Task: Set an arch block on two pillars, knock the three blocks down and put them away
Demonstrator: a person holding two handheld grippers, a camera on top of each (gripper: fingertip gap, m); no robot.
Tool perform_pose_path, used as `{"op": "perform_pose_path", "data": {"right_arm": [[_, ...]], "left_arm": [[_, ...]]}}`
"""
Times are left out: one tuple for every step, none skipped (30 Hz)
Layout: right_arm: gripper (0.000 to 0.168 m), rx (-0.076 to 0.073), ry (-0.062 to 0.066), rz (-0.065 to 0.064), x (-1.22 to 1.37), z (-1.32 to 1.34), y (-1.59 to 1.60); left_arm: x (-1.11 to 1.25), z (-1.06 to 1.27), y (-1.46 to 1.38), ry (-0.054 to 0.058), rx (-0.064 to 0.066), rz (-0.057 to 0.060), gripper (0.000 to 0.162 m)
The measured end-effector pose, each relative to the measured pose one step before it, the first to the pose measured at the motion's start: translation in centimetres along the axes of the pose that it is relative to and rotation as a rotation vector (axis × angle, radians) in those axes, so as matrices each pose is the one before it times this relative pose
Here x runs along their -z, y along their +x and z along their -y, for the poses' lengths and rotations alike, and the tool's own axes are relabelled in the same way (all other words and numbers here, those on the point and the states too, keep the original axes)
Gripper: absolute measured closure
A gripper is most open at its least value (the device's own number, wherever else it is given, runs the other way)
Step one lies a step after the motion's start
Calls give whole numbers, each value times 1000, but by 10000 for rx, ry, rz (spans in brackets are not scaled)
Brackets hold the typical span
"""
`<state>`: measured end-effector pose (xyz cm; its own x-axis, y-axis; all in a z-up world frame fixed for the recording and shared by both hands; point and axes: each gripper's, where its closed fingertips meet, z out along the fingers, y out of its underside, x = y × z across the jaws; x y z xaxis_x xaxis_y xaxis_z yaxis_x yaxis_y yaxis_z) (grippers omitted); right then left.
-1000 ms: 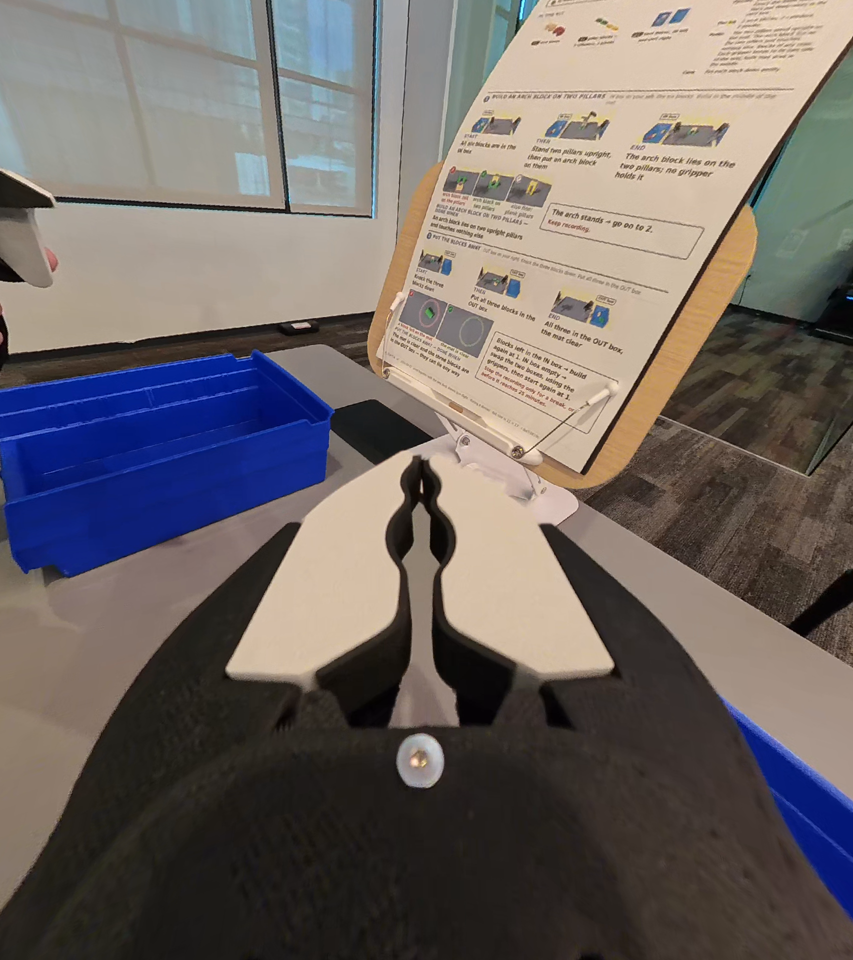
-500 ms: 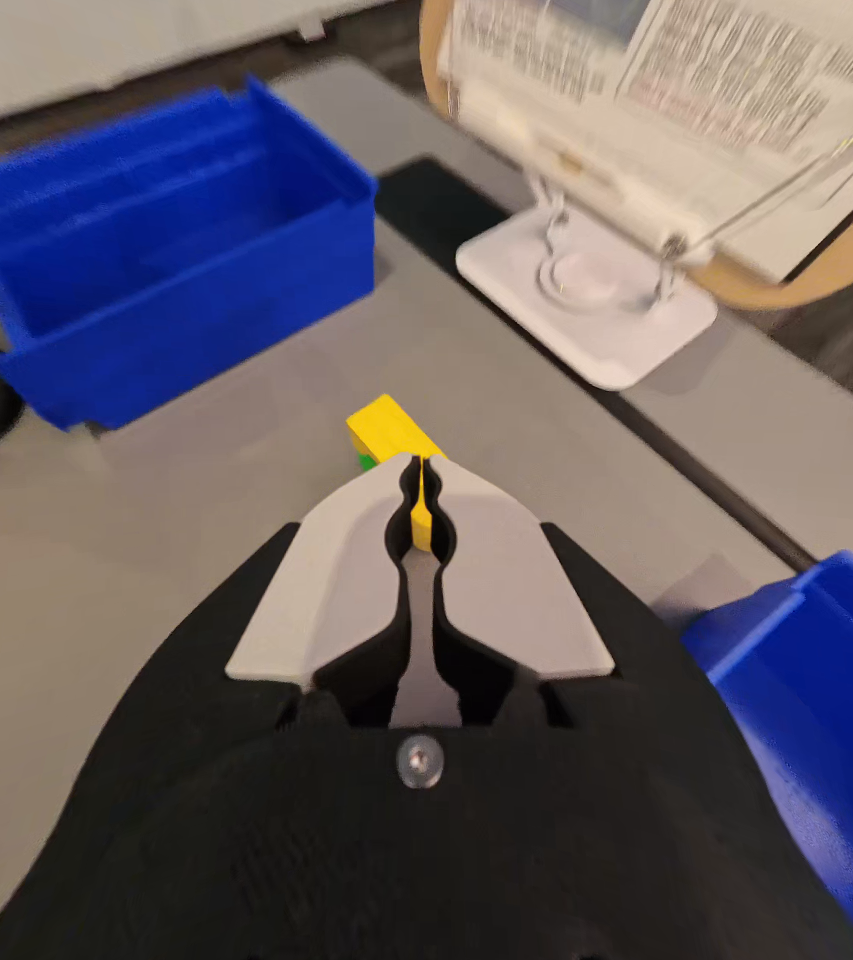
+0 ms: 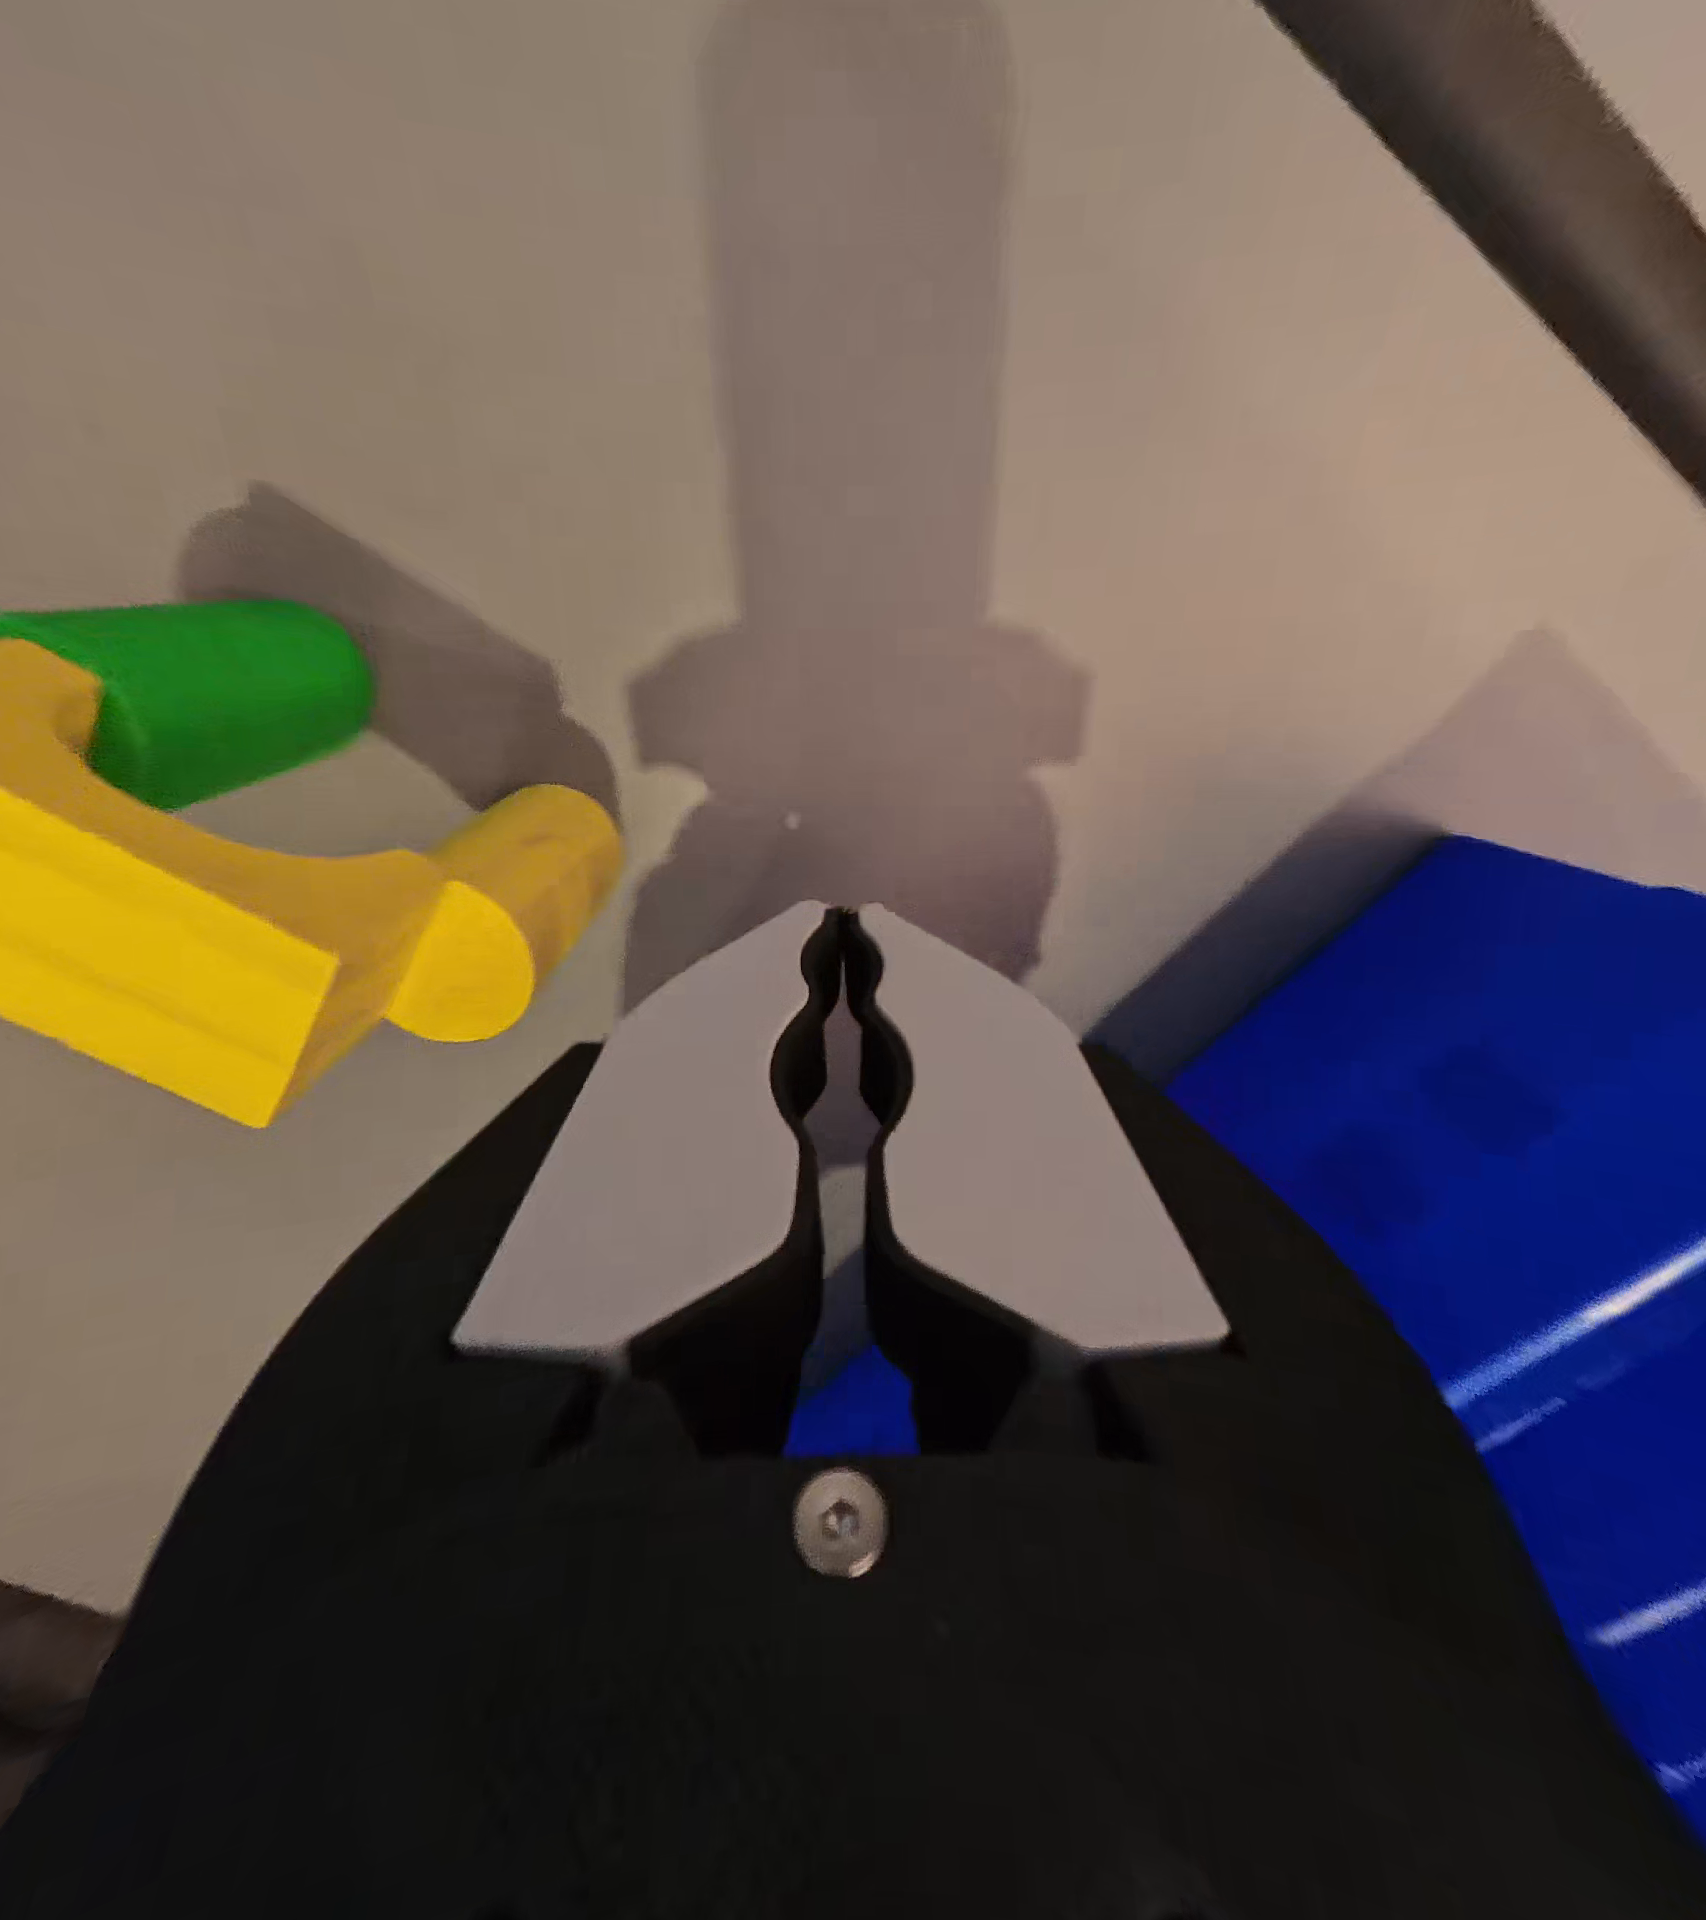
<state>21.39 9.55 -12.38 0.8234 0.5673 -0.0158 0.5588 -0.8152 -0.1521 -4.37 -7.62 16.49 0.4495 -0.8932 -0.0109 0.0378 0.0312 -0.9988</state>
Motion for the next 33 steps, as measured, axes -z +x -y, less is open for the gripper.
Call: {"op": "perform_pose_path", "data": {"right_arm": [[167,-57,124,133,34,167,-285],[167,78,44,-7,2,98,-289],[167,198,-30,-66,-35,68,-425],[167,286,-46,-51,-68,146,-658],[167,335,-50,4,-47,256,-964],[167,358,-23,-21,-5,397,-1145],[167,371,0,13,58,519,-1349],[167,368,18,156,50,623,-1689],[167,384,29,51,33,709,-1604],[167,422,19,-214,61,683,-1189],[167,466,0,-399,196,571,-787],[167,451,30,-461,359,466,-391],[167,317,142,-465,469,442,-161],[167,117,273,-397,634,352,-51],[167,-48,457,-285,764,230,39],[167,-203,652,-153,899,195,-100],[167,-287,773,33,974,-38,-379],[165,-190,864,343,1027,-181,-929],[159,79,876,678,867,-359,-1635],[146,278,738,748,588,-679,-2037],[134,346,554,484,356,-915,-1831],[125,296,310,150,169,-1140,-1346],[120,261,234,3,118,-1007,-1099],[120,322,194,-235,24,-773,-619],[120,234,56,-678,287,-830,410],[121,90,37,-699,269,-699,744],[121,-98,93,-318,104,-616,578],[120,-292,34,102,-6,-504,110],[120,-465,11,271,-93,-406,45],[120,-564,-20,194,-158,-372,214],[121,-484,-162,123,-130,-478,160],[124,-247,-156,-49,-117,-463,218],[126,27,-101,-86,-97,-442,112]], "left_arm": [[92,19,-52,-11,-30,34,117],[90,-30,-106,-33,-23,52,117],[70,-37,-120,-30,-26,50,117],[48,-16,-99,-5,-19,31,117],[27,20,-60,23,16,3,117],[8,47,-23,36,42,-25,117],[-5,30,-3,31,48,-30,117],[-35,-6,3,5,31,-16,117],[-46,-60,-1,-28,1,2,117],[-54,-103,11,-53,-27,5,117],[-57,-113,31,-62,-32,8,117],[-57,-77,37,-50,-21,6,117],[-44,-59,67,-37,-12,-12,117],[-49,-42,97,-24,-6,-25,117],[-70,-44,110,-26,4,-30,117],[-84,-86,128,-50,8,-38,117],[-109,-130,146,-84,2,-45,117],[-158,-203,173,-133,-21,-55,117],[-176,-292,195,-191,-50,-59,116],[-204,-308,164,-209,-92,-36,116],[-204,-256,118,-177,-129,3,114],[-162,-205,83,-148,-132,22,114],[-133,-162,29,-123,-111,42,114],[-86,-130,-16,-94,-83,59,113],[-46,-92,-23,-68,-57,49,113],[-35,-61,15,-40,-24,18,113],[-18,-16,81,-18,0,-25,113],[-13,19,116,2,4,-40,113],[-5,20,98,2,-8,-19,113],[-15,-5,57,-21,-28,12,113],[-28,-35,81,-41,-49,9,113],[-29,-32,96,-40,-56,-5,113],[-42,-17,105,-28,-48,-15,113]]}}
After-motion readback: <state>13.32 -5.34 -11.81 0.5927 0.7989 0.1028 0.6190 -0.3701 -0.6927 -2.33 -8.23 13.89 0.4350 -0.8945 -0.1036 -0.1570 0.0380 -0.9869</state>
